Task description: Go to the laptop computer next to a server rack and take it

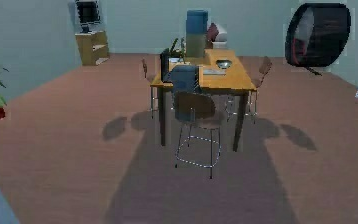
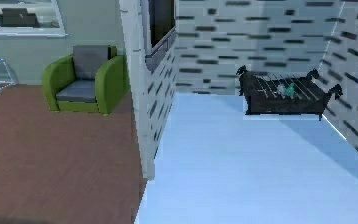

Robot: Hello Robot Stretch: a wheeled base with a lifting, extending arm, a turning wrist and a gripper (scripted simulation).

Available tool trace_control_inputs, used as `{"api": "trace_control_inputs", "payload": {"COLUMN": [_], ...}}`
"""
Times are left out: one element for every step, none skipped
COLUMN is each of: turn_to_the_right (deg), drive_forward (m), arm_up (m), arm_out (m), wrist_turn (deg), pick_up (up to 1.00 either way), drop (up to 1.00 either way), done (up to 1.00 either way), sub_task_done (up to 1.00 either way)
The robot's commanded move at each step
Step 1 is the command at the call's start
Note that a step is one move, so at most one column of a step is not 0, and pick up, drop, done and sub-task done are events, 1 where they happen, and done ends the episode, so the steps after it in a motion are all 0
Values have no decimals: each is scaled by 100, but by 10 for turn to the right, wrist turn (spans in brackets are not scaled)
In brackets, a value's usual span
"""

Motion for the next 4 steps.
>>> {"api": "trace_control_inputs", "payload": {"turn_to_the_right": [0,-450,-330,0], "drive_forward": [75,0,0,0], "arm_up": [0,0,0,50], "arm_out": [0,0,0,0], "wrist_turn": [0,0,0,0], "pick_up": [0,0,0,0], "drop": [0,0,0,0], "done": [0,0,0,0], "sub_task_done": [0,0,0,0]}}
